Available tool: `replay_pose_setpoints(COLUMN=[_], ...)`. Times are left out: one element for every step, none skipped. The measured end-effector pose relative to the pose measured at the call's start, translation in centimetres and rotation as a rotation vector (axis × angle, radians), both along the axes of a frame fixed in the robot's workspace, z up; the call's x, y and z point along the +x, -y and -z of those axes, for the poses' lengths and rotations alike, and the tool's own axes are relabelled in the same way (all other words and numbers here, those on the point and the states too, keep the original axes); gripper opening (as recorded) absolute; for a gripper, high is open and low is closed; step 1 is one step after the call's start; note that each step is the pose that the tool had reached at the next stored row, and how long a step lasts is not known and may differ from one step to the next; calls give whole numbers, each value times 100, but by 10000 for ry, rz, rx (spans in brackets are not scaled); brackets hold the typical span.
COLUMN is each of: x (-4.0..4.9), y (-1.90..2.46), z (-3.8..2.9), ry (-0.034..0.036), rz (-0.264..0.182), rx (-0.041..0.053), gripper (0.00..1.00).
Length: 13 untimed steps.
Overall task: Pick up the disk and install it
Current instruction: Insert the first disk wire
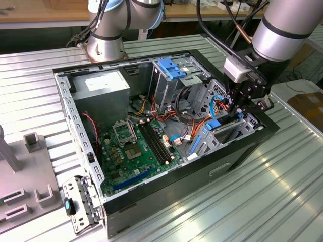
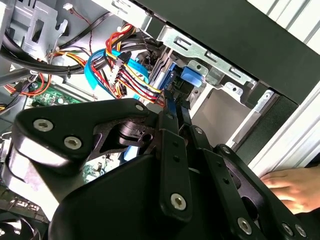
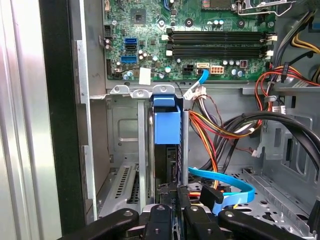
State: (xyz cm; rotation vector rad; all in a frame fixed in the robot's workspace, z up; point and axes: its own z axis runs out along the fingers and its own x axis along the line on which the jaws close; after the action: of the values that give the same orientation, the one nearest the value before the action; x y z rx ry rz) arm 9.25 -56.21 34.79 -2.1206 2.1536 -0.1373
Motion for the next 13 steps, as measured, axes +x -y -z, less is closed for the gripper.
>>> replay_pose_setpoints(x=[-3,-4,-5,-6,-6,-6,-6,-6,-6,-6,-6,-6,-6], y=[1,1,0,0,0,1,1,1,0,1,0,0,1], z=[5,7,8,12,16,19,21,22,24,27,29,32,32], ry=[-1,-1,-1,0,0,0,0,-1,-1,-1,-1,-1,-1], rz=[-1,0,0,0,0,0,0,0,0,1,1,0,1], rx=[16,26,32,49,61,66,71,75,80,86,94,103,114], gripper=[16,16,16,16,16,16,16,16,16,16,16,16,16])
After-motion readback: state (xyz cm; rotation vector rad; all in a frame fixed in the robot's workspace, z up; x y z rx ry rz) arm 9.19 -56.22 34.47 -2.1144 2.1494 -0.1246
